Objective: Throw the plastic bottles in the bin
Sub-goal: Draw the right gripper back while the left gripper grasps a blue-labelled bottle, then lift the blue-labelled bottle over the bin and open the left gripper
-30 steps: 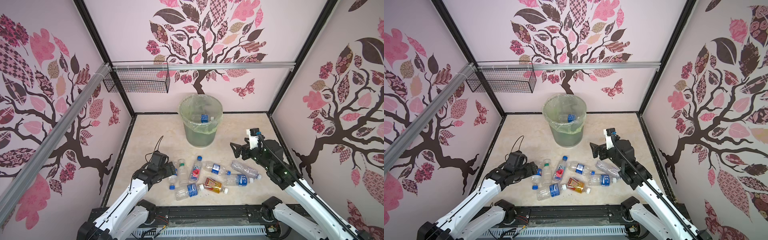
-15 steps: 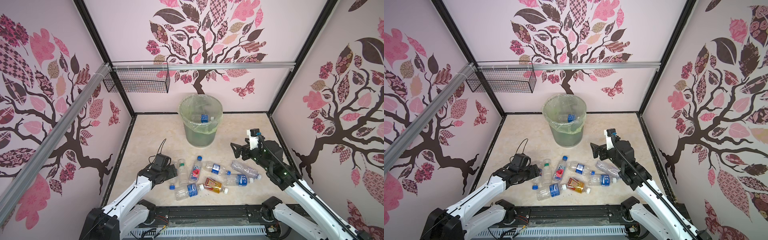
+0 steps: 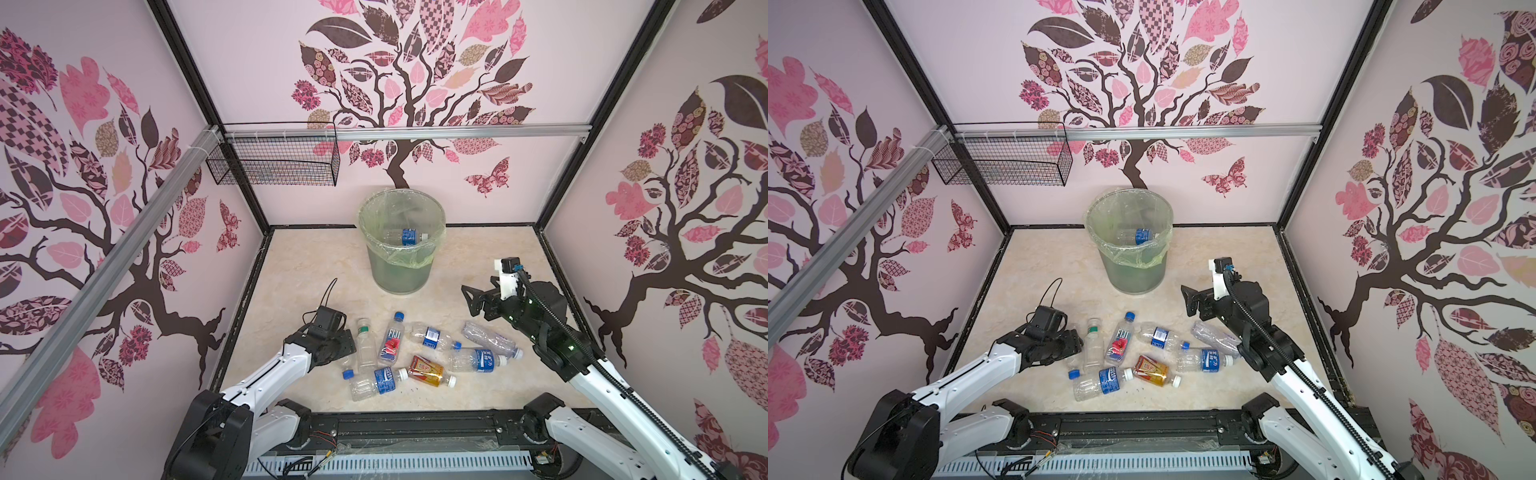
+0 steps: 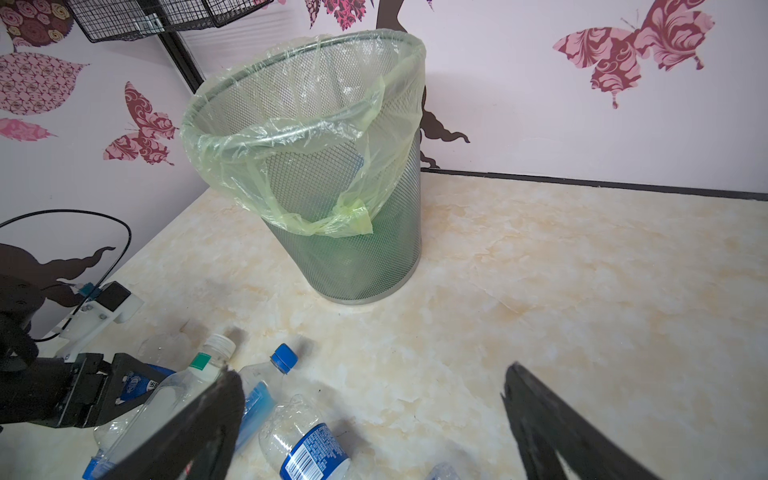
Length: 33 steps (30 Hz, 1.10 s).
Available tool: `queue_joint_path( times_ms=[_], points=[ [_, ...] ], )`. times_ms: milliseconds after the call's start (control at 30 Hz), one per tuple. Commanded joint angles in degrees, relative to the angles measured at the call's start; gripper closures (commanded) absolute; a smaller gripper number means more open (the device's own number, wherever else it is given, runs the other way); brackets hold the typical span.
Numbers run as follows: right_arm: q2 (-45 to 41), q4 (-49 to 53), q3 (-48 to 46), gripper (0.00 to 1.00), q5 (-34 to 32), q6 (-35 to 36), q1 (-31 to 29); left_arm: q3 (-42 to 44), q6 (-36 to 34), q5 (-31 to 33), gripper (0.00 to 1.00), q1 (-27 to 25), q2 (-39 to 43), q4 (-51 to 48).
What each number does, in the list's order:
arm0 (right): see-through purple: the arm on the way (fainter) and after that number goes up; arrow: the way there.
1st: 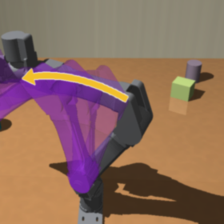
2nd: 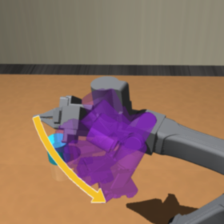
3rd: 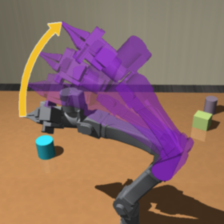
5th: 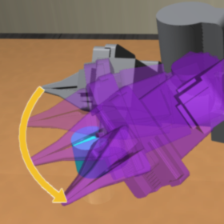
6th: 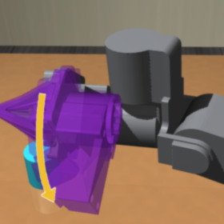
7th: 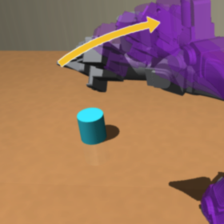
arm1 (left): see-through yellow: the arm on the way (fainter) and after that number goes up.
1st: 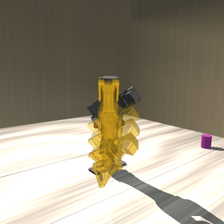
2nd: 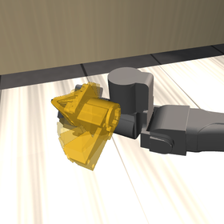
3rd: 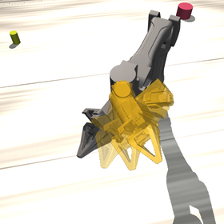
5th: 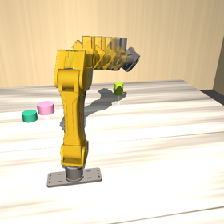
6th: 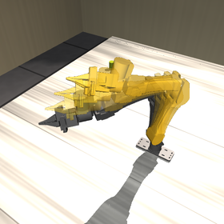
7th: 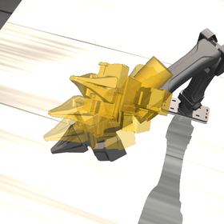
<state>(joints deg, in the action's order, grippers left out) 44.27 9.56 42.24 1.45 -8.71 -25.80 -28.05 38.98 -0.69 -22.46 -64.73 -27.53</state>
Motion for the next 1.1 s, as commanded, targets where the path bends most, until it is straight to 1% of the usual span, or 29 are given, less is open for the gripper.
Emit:
queue_joint_path(
  times_ms=[0, 100, 333, 533, 633, 733, 867, 967, 1067],
  points=[
    [-0.46, -1.04, -0.57, 0.0, 1.42, -1.71, -0.03, 0.51, -0.66, 2.17, 0.36, -0.13, 1.19, 0.18],
    [-0.41, -1.26, -1.12, 0.0, 1.93, -2.48, -0.07, -0.4, -0.65, 3.89, 0.41, -0.13, 2.99, -1.23],
    [-0.59, -0.71, -1.67, 0.0, 2.28, -3.06, -0.04, -3.93, -1.08, 8.81, 0.43, -0.13, 7.99, -5.67],
    [-0.68, -0.53, -2.71, 0.0, 1.56, -3.81, 0.04, -9.11, -1.8, 10.45, 0.44, -0.13, 13.72, -9.3],
    [-0.12, -0.52, -3.88, 0.0, 0.6, -6.26, 0.01, -12.43, -3.96, 11.23, 0.44, -0.13, 17.27, -10.49],
    [0.53, -0.33, -4.77, 0.0, 0.46, -8.14, 0.0, -17.06, -7.06, 13.32, 0.44, -0.04, 20.23, -12.67],
    [0.98, 0.57, -5.15, 0.0, -0.53, -8.88, -0.06, -21.98, -12.38, 12.06, 0.43, -0.04, 23.93, -12.85],
    [0.71, 1.33, -5.39, 0.0, -2.2, -8.9, -0.08, -24.25, -13.58, 11.61, 0.44, -0.04, 26.66, -11.84],
    [0.18, 1.45, -6.01, 0.0, -2.77, -9.38, -0.06, -25.3, -14.18, 9.89, 0.45, -0.04, 28.4, -9.52]
  ],
)
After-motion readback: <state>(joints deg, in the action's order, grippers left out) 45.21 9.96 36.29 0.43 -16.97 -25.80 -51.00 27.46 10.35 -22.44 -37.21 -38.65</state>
